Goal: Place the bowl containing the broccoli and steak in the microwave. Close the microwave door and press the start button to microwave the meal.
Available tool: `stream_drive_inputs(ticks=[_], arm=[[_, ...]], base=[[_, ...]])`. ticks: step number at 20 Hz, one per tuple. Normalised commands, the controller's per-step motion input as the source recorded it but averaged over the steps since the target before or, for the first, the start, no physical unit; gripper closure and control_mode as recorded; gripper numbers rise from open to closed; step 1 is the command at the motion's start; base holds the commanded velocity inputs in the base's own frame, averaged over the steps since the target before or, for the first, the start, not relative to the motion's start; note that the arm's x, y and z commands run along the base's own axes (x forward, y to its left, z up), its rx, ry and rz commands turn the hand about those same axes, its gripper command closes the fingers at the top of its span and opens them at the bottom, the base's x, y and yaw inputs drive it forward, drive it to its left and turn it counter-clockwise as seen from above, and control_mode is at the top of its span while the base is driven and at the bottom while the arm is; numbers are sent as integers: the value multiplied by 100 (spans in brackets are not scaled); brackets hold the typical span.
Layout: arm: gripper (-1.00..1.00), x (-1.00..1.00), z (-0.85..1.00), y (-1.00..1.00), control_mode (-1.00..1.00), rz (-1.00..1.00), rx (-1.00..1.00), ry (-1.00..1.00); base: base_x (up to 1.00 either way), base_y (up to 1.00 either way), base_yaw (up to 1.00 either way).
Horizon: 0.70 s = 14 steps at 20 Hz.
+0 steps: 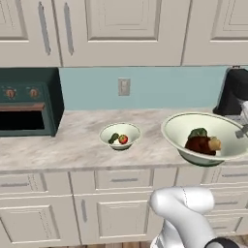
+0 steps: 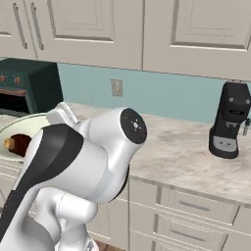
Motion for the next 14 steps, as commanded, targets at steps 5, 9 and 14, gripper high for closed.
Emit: stream_drive_inputs(ticks=[5, 9, 14], arm=[[100, 0, 0, 0, 100, 0, 0, 0], [100, 0, 0, 0, 100, 0, 0, 0], [100, 0, 0, 0, 100, 0, 0, 0]], base=[[-27, 0, 53], [0, 15, 56], [14, 68, 53]])
